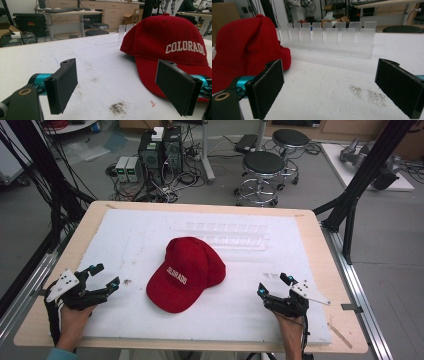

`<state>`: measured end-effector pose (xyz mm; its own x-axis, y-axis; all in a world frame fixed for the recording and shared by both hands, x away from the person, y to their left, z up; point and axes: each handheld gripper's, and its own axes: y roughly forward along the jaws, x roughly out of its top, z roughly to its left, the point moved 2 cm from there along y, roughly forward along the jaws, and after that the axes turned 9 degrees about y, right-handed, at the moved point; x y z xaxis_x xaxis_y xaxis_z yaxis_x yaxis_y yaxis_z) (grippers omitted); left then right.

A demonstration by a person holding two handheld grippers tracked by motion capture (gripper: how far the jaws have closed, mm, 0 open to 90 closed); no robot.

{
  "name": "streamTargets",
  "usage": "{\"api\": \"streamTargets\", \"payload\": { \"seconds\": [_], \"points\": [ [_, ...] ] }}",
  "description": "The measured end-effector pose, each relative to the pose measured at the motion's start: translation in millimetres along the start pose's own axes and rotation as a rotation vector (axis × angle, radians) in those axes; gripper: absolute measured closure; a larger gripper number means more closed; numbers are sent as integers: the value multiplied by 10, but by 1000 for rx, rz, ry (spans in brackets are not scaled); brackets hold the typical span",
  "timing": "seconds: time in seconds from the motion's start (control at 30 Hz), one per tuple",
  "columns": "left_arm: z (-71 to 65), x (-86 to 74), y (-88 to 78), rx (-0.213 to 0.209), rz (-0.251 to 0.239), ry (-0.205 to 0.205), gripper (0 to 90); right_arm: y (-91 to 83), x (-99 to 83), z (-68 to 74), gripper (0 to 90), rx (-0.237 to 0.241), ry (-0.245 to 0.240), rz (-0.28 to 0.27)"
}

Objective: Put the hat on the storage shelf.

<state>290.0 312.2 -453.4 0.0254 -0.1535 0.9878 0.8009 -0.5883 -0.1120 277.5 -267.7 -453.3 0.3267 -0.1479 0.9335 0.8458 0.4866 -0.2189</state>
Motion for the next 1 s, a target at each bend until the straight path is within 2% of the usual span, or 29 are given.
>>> {"api": "streamTargets", "payload": {
  "seconds": [0.03,0.07,0.1,0.13,0.23,0.33,0.37,0.4,0.53,0.57,0.6,0.67,0.73,0.87,0.93,1.0],
  "points": [
    [1,-1,-1,0,1,0,182,0,0,0,75,0,0,0],
    [2,-1,-1,1,1,0,182,25,11,14,75,23,-42,23],
    [3,-1,-2,0,2,-1,182,25,11,14,75,23,-42,23],
    [5,-2,-1,1,1,-2,183,31,21,26,75,44,-57,20],
    [4,-2,-1,0,0,-2,182,27,64,71,75,76,-109,-31],
    [7,-2,-2,0,1,-2,182,37,124,88,74,103,-81,-13],
    [8,-2,-1,0,1,-4,182,57,172,97,74,119,-29,33],
    [8,-1,-1,-1,2,-4,183,75,203,103,74,131,5,53],
    [6,-2,-2,-2,3,-2,183,137,305,145,74,146,20,74],
    [4,-1,-2,-2,1,-2,183,194,365,200,74,171,23,85],
    [3,-2,-1,-2,-1,0,183,194,365,200,74,171,23,85],
    [0,0,-1,-3,0,4,183,289,444,283,74,179,-12,102],
    [2,-1,-1,-3,-1,1,183,331,477,314,74,183,-17,107],
    [4,-2,0,-2,0,-2,183,487,595,429,75,219,-59,131],
    [6,-2,-1,-3,1,-2,183,523,611,453,75,225,-64,138],
    [6,-1,-2,-2,1,-1,184,633,644,508,75,242,-93,173]
  ]
}}
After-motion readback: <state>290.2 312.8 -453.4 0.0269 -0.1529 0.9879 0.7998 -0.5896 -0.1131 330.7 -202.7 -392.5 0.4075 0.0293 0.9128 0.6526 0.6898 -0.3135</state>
